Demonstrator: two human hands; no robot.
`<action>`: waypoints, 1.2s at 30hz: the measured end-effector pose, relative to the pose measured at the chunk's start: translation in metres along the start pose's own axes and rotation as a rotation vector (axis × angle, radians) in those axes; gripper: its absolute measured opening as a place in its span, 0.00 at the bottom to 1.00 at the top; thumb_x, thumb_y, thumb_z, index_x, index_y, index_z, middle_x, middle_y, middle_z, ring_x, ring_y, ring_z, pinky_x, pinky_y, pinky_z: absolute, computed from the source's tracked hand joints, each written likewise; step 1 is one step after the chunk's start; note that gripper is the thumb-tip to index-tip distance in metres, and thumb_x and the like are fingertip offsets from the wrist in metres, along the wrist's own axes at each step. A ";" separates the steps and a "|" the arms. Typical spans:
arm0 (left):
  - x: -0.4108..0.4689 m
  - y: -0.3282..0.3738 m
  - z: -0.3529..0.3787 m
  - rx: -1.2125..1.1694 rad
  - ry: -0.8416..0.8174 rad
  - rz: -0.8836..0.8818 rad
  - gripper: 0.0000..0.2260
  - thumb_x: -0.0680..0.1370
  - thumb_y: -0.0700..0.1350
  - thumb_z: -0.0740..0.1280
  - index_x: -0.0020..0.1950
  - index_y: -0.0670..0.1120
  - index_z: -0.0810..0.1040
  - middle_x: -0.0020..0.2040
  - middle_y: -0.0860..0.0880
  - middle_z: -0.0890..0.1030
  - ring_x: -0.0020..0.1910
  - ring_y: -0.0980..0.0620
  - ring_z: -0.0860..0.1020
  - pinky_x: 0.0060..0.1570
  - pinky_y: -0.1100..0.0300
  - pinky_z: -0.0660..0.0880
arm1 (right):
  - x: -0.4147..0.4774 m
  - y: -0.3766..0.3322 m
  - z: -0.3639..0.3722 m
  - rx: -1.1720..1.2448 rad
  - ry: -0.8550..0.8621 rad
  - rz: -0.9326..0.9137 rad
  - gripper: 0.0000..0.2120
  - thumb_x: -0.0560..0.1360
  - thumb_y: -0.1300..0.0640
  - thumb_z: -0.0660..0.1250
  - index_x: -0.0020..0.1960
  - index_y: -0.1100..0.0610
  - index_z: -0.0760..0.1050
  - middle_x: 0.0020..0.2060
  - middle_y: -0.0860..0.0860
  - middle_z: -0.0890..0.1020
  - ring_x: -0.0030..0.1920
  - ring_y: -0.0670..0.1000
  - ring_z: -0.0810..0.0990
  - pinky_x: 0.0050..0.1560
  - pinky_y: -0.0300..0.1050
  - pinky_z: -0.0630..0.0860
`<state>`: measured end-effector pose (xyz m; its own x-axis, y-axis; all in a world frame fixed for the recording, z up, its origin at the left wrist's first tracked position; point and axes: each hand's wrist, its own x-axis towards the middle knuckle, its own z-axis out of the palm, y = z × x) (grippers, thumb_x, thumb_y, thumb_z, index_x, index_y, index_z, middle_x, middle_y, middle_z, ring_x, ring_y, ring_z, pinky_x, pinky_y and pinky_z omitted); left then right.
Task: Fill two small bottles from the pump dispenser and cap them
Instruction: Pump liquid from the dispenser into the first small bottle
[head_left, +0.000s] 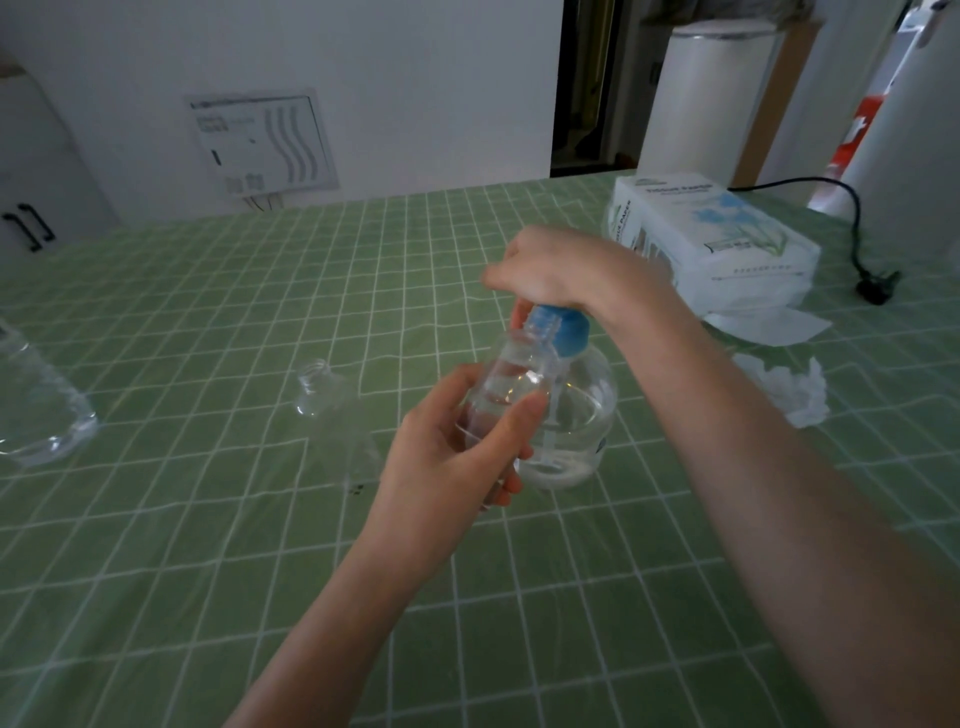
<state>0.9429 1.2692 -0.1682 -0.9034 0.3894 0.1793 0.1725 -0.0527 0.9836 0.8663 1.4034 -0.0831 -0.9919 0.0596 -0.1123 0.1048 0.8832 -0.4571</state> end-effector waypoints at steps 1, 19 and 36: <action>0.000 0.000 0.000 0.001 0.001 -0.001 0.05 0.70 0.55 0.70 0.43 0.57 0.79 0.32 0.50 0.81 0.26 0.56 0.76 0.25 0.67 0.71 | 0.000 0.000 -0.001 0.004 -0.002 -0.003 0.17 0.79 0.53 0.57 0.61 0.62 0.74 0.52 0.57 0.82 0.45 0.54 0.77 0.35 0.40 0.65; -0.001 -0.002 0.001 -0.001 -0.012 0.007 0.09 0.67 0.58 0.68 0.44 0.57 0.79 0.32 0.50 0.81 0.26 0.56 0.76 0.26 0.68 0.71 | -0.002 0.000 0.000 0.000 -0.017 -0.004 0.18 0.80 0.51 0.58 0.64 0.61 0.73 0.55 0.57 0.81 0.54 0.57 0.79 0.48 0.45 0.68; 0.001 -0.001 0.000 0.006 -0.009 0.015 0.05 0.70 0.54 0.69 0.45 0.58 0.79 0.32 0.50 0.81 0.26 0.56 0.77 0.26 0.66 0.72 | -0.001 -0.002 -0.004 0.033 0.012 -0.022 0.19 0.80 0.52 0.57 0.64 0.63 0.73 0.51 0.57 0.83 0.53 0.56 0.80 0.51 0.48 0.71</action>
<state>0.9423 1.2698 -0.1691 -0.8974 0.3966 0.1935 0.1879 -0.0532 0.9807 0.8672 1.4037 -0.0786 -0.9947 0.0463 -0.0918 0.0855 0.8685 -0.4883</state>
